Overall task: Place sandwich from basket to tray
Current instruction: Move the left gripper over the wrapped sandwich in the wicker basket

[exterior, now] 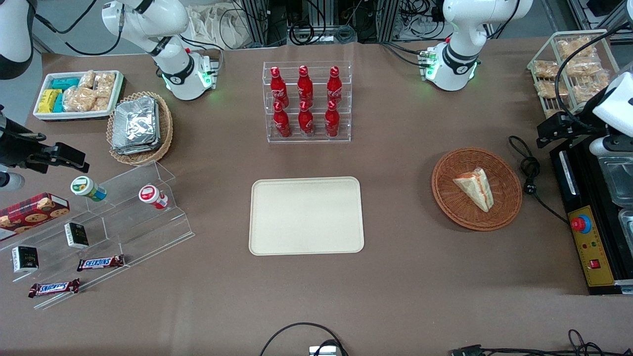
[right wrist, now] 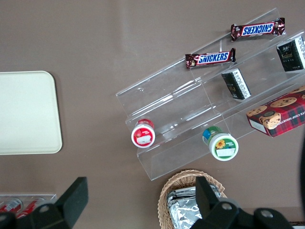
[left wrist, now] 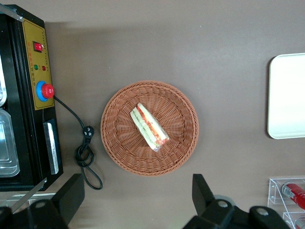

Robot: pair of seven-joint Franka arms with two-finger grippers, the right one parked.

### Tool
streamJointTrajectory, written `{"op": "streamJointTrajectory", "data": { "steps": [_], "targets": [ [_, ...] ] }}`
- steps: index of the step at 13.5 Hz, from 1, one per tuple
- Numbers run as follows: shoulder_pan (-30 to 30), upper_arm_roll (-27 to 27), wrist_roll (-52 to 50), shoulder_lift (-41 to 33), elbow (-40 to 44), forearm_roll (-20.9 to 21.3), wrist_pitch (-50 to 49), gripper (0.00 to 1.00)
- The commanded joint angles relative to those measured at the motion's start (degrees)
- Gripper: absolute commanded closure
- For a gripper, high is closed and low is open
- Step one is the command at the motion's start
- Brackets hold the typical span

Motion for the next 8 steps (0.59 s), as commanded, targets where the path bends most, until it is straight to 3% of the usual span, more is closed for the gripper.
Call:
{"op": "streamJointTrajectory", "data": {
  "steps": [1,8],
  "targets": [
    [0.6,-0.5,-0.5,0.8,1.7,-0.1,-1.5,0.00],
    [0.3,-0.7,-9.8,4.3,0.5,-0.2,1.5,0.00]
  ]
}}
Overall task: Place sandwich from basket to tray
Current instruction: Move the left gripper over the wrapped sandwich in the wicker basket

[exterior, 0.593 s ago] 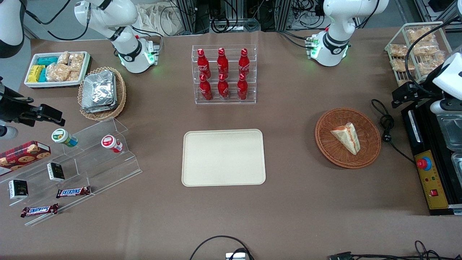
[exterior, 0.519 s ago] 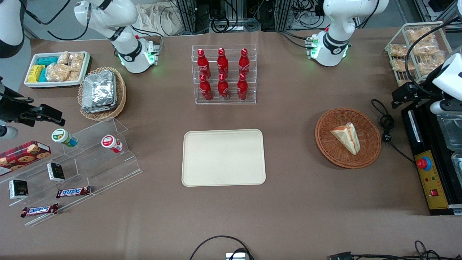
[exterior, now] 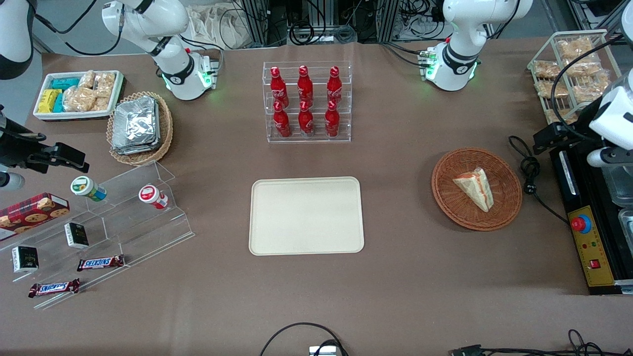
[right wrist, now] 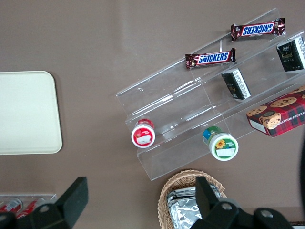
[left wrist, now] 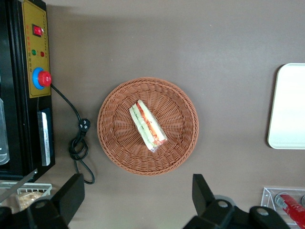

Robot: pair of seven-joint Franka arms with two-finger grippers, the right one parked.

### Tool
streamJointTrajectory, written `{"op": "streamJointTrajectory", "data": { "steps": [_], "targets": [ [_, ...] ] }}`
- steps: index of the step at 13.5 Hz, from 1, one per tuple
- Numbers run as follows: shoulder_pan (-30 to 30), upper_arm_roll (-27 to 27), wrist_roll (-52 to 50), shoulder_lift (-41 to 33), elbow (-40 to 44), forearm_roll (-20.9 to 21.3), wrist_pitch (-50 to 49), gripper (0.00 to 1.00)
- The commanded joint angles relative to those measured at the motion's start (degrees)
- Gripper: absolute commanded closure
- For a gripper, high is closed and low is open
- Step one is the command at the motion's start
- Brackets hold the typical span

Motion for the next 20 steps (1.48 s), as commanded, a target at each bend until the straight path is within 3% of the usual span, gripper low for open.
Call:
{"op": "streamJointTrajectory", "data": {
  "steps": [1,15,20],
  "targets": [
    [0.1,-0.7,-6.1,1.9,-0.8,-0.2,2.5,0.00],
    [-2.0,-1.0,-24.6,-1.3,-32.7,0.6,36.3,0.00],
    [-2.0,-1.0,-25.8,-1.0,-39.6,0.8,44.2,0.00]
  ]
}}
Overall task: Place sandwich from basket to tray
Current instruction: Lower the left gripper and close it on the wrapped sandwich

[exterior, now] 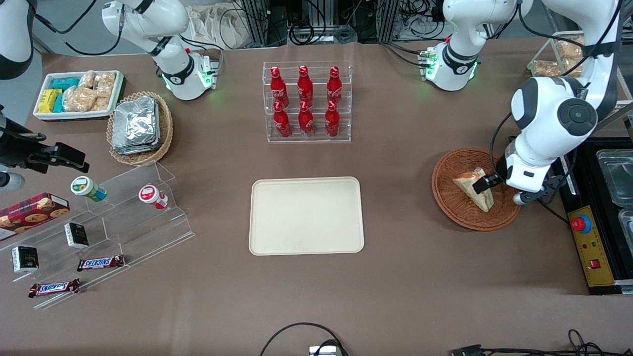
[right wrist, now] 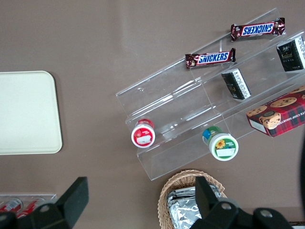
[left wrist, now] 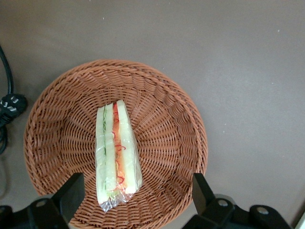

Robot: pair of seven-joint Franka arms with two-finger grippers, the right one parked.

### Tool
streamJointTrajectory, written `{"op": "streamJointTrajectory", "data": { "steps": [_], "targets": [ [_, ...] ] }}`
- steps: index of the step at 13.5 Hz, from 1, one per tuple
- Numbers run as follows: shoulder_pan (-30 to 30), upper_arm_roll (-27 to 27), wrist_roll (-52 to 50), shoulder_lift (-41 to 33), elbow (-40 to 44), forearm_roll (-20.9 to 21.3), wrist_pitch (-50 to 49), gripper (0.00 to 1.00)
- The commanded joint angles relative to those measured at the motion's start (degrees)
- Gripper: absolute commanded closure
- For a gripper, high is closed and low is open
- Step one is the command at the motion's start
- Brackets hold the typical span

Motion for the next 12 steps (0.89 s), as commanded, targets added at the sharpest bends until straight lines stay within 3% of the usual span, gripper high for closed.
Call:
{"op": "streamJointTrajectory", "data": {
  "steps": [1,12],
  "targets": [
    [-0.3,0.1,-1.5,-2.4,-5.9,0.8,5.6,0.00],
    [0.3,0.2,-2.1,-0.4,-17.4,0.8,22.6,0.00]
  ]
}}
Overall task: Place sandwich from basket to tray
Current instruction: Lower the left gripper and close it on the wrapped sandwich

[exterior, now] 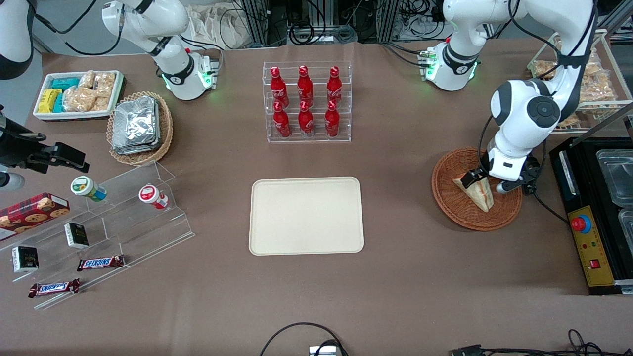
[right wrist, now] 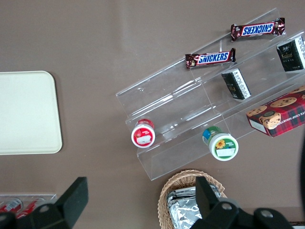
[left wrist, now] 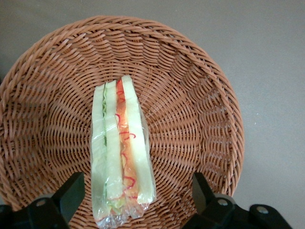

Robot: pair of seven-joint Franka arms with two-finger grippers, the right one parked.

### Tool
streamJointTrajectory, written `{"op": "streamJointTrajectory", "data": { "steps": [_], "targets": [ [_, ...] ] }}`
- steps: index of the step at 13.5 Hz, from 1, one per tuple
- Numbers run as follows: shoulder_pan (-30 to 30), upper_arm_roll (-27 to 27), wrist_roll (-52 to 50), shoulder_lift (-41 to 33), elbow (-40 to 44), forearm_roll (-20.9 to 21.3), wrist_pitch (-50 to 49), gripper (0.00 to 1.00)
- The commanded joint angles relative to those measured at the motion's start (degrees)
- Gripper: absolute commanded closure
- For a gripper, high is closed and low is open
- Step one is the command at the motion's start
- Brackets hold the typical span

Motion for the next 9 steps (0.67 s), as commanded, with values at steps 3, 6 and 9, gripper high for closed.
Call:
{"op": "streamJointTrajectory", "data": {
  "steps": [3,6,9],
  "targets": [
    [0.2,0.1,-1.1,1.5,-3.7,0.8,7.8,0.00],
    [0.3,0.2,-1.0,2.7,-3.7,0.9,9.4,0.07],
    [0.3,0.3,-0.8,3.5,-3.6,0.9,9.8,0.34]
  ]
}}
